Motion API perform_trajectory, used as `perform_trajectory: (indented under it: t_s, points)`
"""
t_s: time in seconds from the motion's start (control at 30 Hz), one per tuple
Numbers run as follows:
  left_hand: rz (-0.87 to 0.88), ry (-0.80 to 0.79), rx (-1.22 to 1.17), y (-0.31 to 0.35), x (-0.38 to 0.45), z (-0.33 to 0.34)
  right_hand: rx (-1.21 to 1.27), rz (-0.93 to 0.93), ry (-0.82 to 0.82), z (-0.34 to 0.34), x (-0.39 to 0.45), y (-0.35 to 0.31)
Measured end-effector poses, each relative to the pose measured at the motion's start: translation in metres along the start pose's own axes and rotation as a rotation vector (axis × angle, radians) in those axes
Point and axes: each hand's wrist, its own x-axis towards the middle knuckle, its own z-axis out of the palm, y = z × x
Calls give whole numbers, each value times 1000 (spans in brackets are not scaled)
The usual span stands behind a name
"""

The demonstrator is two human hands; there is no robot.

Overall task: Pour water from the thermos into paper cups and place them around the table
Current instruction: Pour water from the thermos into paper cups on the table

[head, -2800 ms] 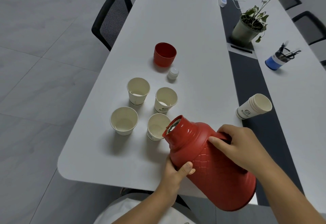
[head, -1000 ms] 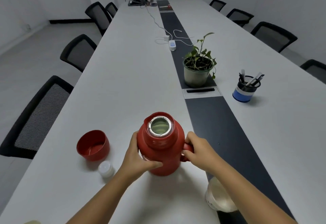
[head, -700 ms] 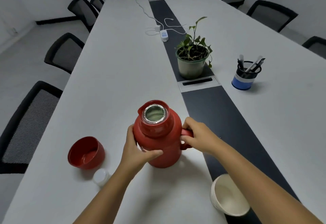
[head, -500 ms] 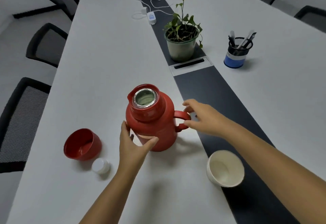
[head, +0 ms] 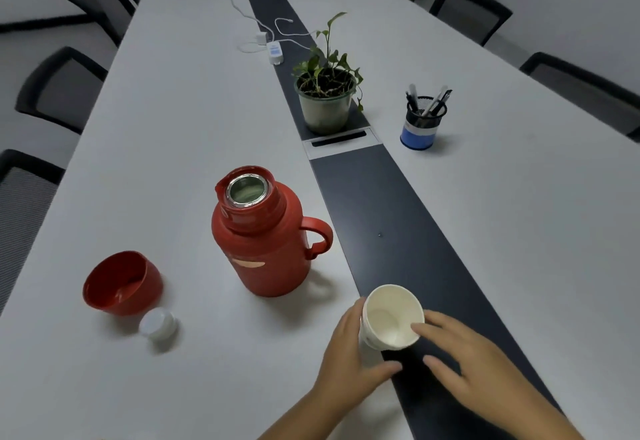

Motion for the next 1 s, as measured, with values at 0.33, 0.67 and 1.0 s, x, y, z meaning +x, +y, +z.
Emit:
perform_trajectory:
  t_s: [0.33, 0.67, 1.0]
  points:
    - [-27, -87, -94, 1, -20, -15, 182, -21, 91, -5, -9, -14]
    - [-86, -3, -184, 5, -35, -38, 408, 41, 34, 13, 6, -42]
    - [-77, -27, -194, 3, -41, -38, 513, 145, 64, 32, -5, -51]
